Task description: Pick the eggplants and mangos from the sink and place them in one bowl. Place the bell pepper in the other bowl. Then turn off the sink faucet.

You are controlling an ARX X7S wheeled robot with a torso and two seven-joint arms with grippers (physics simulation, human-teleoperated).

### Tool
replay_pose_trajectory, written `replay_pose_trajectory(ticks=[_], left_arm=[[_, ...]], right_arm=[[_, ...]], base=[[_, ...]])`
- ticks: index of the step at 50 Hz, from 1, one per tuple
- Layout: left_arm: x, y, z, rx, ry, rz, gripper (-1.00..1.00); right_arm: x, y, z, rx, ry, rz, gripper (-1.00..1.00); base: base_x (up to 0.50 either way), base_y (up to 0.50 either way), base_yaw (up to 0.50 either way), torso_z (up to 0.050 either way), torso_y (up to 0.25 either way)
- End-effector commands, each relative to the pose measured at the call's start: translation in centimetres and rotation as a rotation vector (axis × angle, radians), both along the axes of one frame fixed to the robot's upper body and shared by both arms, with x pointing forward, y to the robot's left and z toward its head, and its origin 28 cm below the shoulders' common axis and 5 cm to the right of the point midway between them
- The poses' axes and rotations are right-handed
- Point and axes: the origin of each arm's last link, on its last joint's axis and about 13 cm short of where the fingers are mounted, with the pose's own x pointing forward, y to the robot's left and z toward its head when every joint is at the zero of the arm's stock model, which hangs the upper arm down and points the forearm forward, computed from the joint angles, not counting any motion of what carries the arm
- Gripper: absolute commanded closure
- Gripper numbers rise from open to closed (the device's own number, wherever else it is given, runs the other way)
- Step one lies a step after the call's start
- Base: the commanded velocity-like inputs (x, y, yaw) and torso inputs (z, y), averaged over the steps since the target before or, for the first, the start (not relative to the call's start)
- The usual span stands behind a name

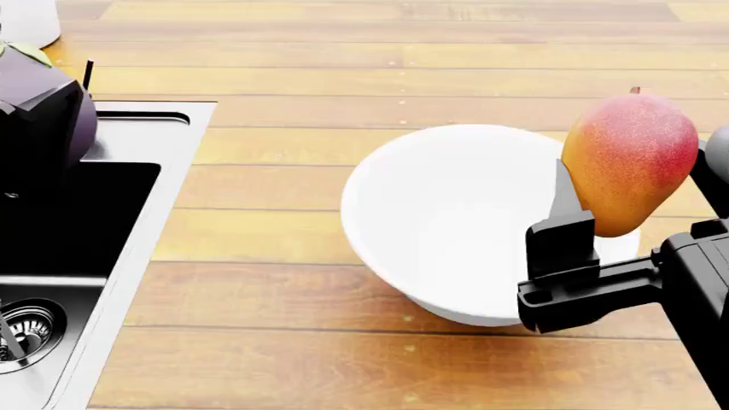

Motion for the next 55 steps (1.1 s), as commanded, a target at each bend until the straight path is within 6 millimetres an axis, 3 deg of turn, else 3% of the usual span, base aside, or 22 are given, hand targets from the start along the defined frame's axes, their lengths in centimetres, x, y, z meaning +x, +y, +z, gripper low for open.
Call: replay_pose_trajectory(ticks=[1,22,29,38,42,51,55], left_arm=[[-0.3,-0.1,0.2,-0.014,-0.008,-0.002,1.0],[-0.2,0.0,0.0,-0.021,-0.004,0.0,1.0],[-0.2,-0.1,0.1,-0.023,-0.001,-0.012,1.0],[0.2,-3.3,2.2,-0.015,0.086,-0.219,1.0],[0.8,-6.1,3.0,-0.007,0.133,-0.348,1.0],[1.0,-10.2,2.1,0.085,0.157,-0.474,1.0],[0.5,-11.7,0.4,0.125,0.187,-0.52,1.0]], right_arm=[[-0.2,-0.6,0.1,-0.003,-0.017,-0.034,1.0],[0.1,-0.6,-0.3,0.007,-0.004,-0.011,1.0],[0.3,-0.4,0.0,0.012,-0.002,0.003,1.0],[1.0,-0.1,0.2,0.01,0.023,0.031,1.0],[1.0,0.1,0.1,0.012,0.036,0.036,1.0],[0.9,0.1,-0.2,0.016,0.059,0.036,1.0],[0.9,0.1,-0.3,0.018,0.057,0.034,1.0]], base=[[0.34,-0.45,0.0,0.0,0.0],[0.28,-0.47,0.0,0.0,0.001],[0.02,-0.02,0.0,0.002,0.001],[0.0,0.0,0.0,0.0,0.001],[0.0,0.0,0.0,0.0,0.0],[0.0,0.0,0.0,0.0,0.0],[0.0,0.0,0.0,0.0,0.003]])
